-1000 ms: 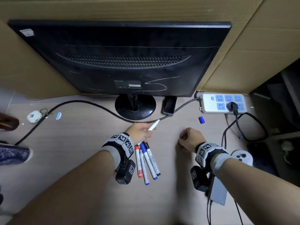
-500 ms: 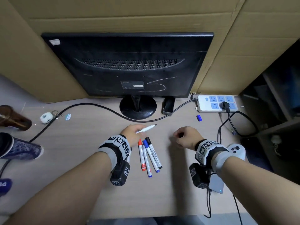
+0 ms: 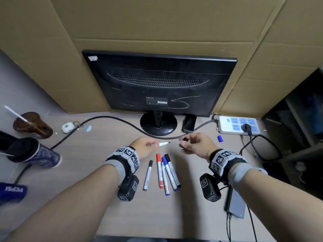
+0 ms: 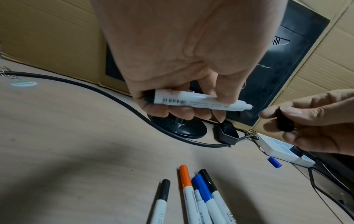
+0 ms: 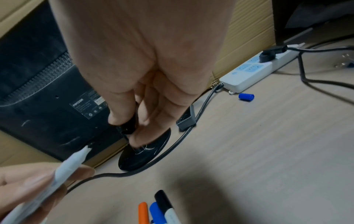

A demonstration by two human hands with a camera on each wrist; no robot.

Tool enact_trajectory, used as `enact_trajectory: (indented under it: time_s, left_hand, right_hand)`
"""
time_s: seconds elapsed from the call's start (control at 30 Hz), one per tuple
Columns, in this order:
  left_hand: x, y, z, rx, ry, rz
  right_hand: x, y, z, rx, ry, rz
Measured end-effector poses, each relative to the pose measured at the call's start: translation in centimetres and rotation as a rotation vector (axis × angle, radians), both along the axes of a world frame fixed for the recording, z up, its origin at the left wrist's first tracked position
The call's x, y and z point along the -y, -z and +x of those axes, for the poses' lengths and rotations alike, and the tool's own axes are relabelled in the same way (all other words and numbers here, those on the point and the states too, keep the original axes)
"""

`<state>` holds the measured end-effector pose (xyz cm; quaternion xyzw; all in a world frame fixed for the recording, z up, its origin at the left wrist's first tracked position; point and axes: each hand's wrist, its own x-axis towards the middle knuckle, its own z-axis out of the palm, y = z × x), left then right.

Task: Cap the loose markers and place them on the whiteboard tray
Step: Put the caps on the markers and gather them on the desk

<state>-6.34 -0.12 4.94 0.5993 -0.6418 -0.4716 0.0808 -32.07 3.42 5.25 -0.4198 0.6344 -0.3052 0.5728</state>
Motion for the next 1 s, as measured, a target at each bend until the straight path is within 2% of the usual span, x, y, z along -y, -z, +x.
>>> enact_trajectory:
  time_s: [0.13, 0.4, 0.67, 1.0]
  left_hand:
    - [-0.2, -0.4, 0.2, -0.031, -0.016, -0.015]
    - [-0.4, -1.0, 0.1, -0.074, -0.043, 0.002]
    - [-0.6, -2.0, -0.3, -0.165, -0.089, 0.066]
    - [-0.6, -2.2, -0.1, -0.165, -0.073, 0.071]
  right_hand:
    - [-0.1, -0.4, 0.6, 0.097, 0.049, -0.056]
    - [0.0, -1.1, 0.8, 0.275, 0.161, 0.064]
    - [0.0, -0.9, 0.5, 0.272, 0.11, -0.018]
    - [0.0, -2.2, 1.2, 0.352, 0.079, 0.043]
